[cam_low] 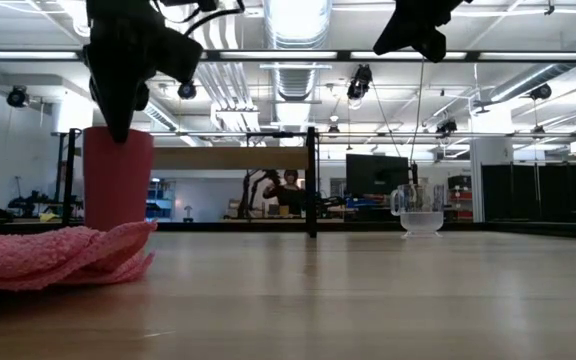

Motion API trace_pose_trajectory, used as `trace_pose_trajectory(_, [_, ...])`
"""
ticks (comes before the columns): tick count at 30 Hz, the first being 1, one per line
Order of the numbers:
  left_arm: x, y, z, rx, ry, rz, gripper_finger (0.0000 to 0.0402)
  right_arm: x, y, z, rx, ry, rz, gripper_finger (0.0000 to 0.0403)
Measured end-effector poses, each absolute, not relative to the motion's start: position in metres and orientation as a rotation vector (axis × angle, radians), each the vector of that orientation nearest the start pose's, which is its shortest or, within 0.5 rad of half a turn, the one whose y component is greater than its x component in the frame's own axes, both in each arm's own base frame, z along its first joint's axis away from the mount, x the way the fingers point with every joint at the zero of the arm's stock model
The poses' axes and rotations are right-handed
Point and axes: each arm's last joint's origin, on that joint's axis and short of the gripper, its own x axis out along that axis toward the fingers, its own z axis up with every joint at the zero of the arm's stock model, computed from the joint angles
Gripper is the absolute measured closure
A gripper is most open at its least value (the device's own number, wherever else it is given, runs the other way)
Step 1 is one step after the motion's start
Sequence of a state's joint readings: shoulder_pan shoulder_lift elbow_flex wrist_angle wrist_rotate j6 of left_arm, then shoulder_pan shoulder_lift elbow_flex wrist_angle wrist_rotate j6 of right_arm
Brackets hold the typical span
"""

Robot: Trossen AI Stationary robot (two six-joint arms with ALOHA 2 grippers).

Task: Stack small to large cups/mugs on shelf
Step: Put the pink cup on the shelf

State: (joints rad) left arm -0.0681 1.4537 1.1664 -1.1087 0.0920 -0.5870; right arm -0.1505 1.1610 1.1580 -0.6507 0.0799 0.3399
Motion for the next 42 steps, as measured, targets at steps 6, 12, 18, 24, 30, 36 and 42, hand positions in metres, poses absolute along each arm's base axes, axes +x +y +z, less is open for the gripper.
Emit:
trace_pose_trajectory(6, [0.261, -0.020, 0.268, -0.487, 1.361, 0.256, 0.0329, 0.234, -0.038, 0.346, 0.350, 0.611, -0.331, 0.0394])
trace_pose_trajectory(12, [0.247, -0.017, 0.288, -0.446, 1.268, 0.308, 0.0329, 0.234, -0.038, 0.346, 0.349, 0.611, -0.332, 0.0394])
trace_pose_trajectory(18, [0.240, -0.015, 0.295, -0.426, 1.228, 0.336, 0.0329, 0.234, -0.038, 0.346, 0.349, 0.611, -0.331, 0.0394])
trace_pose_trajectory(24, [0.241, -0.014, 0.280, -0.399, 1.284, 0.374, 0.0329, 0.234, -0.038, 0.346, 0.350, 0.610, -0.332, 0.0394])
trace_pose_trajectory(30, [0.244, -0.015, 0.270, -0.395, 1.324, 0.379, 0.0329, 0.234, -0.038, 0.346, 0.350, 0.610, -0.331, 0.0394])
trace_pose_trajectory(36, [0.245, -0.014, 0.269, -0.384, 1.327, 0.378, 0.0330, 0.234, -0.038, 0.346, 0.350, 0.610, -0.332, 0.0394])
trace_pose_trajectory(42, [0.245, -0.014, 0.269, -0.384, 1.327, 0.378, 0.0359, 0.234, -0.038, 0.346, 0.350, 0.610, -0.331, 0.0394])
